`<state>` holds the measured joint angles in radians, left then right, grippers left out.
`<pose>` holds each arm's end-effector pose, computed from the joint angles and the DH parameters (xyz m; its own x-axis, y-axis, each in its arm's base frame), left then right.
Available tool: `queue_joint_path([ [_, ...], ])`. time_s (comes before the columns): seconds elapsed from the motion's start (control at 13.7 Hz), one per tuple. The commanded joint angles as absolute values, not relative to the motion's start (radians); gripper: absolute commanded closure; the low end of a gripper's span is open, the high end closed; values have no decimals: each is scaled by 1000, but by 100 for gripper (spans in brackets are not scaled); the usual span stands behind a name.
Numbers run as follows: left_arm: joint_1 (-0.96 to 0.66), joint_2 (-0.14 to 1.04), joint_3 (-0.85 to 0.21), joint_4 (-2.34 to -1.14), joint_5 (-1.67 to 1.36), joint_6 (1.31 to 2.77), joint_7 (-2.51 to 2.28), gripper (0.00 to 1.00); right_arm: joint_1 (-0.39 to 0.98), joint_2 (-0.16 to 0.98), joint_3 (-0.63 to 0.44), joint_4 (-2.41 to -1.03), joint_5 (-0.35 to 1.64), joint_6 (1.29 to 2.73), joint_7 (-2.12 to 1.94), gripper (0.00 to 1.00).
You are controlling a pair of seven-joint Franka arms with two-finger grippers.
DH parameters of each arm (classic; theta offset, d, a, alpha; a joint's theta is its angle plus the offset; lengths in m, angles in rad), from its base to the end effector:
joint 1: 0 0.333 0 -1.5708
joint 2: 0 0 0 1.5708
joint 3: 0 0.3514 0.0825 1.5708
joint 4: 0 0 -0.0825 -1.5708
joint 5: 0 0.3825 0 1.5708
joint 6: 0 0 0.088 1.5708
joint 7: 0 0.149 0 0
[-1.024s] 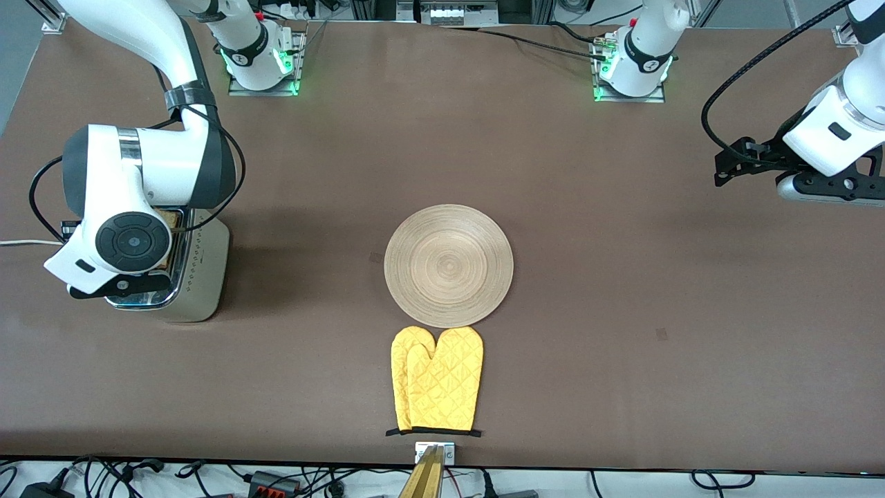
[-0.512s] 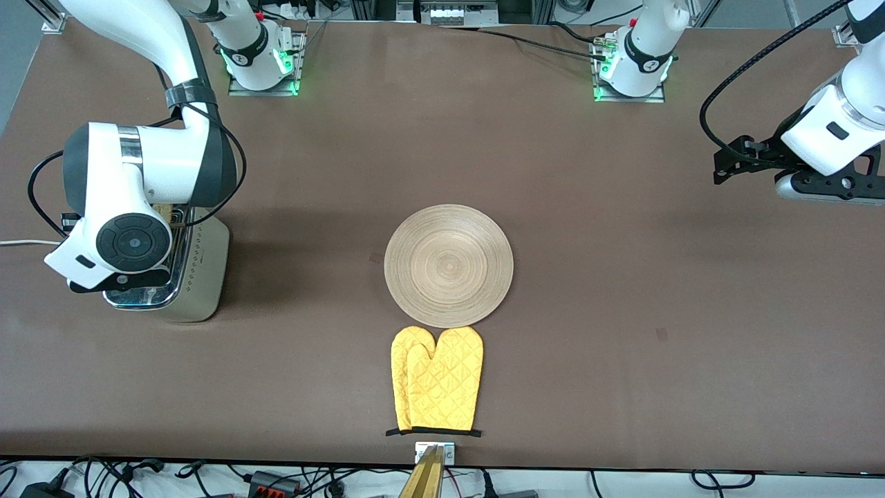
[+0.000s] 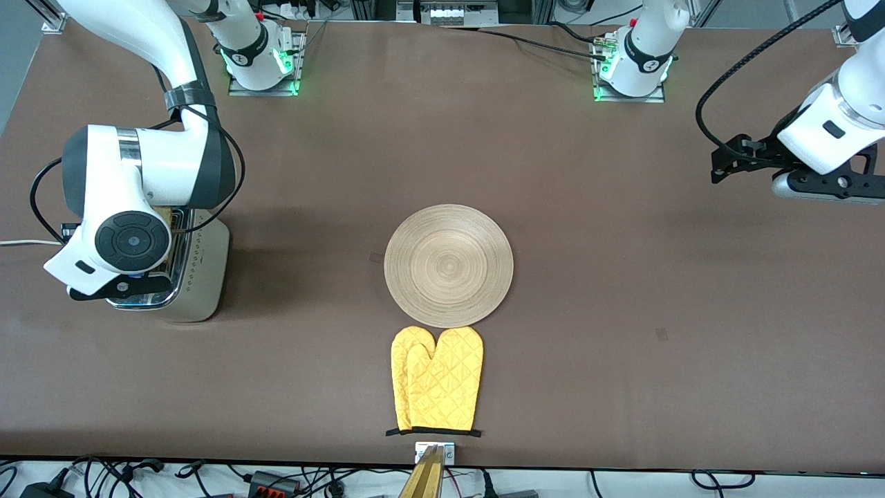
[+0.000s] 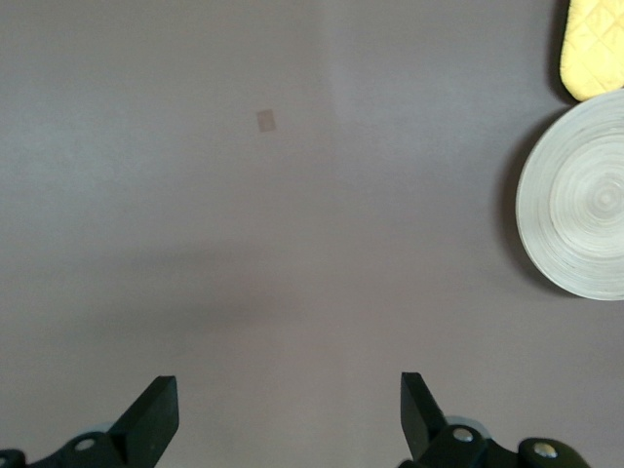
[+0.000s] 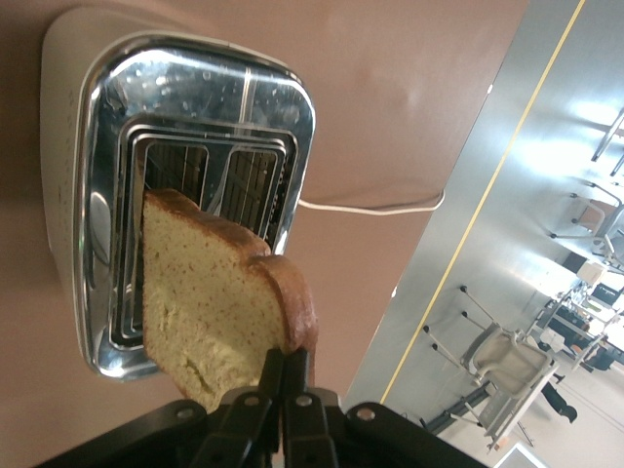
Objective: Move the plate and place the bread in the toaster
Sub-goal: 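Position the held bread above the toaster slot with the right gripper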
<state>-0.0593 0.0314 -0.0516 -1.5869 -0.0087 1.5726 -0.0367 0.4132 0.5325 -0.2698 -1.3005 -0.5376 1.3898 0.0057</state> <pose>0.5570 -0.0629 0.5930 0.9962 -0.0740 -0.0460 -0.0737 -0.9972 0.0086 0.6619 0.0502 0.4451 0.9288 0.0174 -0.3702 0.2573 -0.7491 0.6104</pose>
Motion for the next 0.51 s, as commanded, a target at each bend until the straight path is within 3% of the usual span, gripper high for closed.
queue_joint_path([
  [0.0, -61, 35, -72, -1560, 11, 1548, -52, 0, 405, 532, -267, -1310, -538, 1417, 8, 100],
  [0.44, -49, 37, -55, -1560, 11, 1543, -51, 0, 405, 549, -267, -1312, -526, 1445, 17, 100],
])
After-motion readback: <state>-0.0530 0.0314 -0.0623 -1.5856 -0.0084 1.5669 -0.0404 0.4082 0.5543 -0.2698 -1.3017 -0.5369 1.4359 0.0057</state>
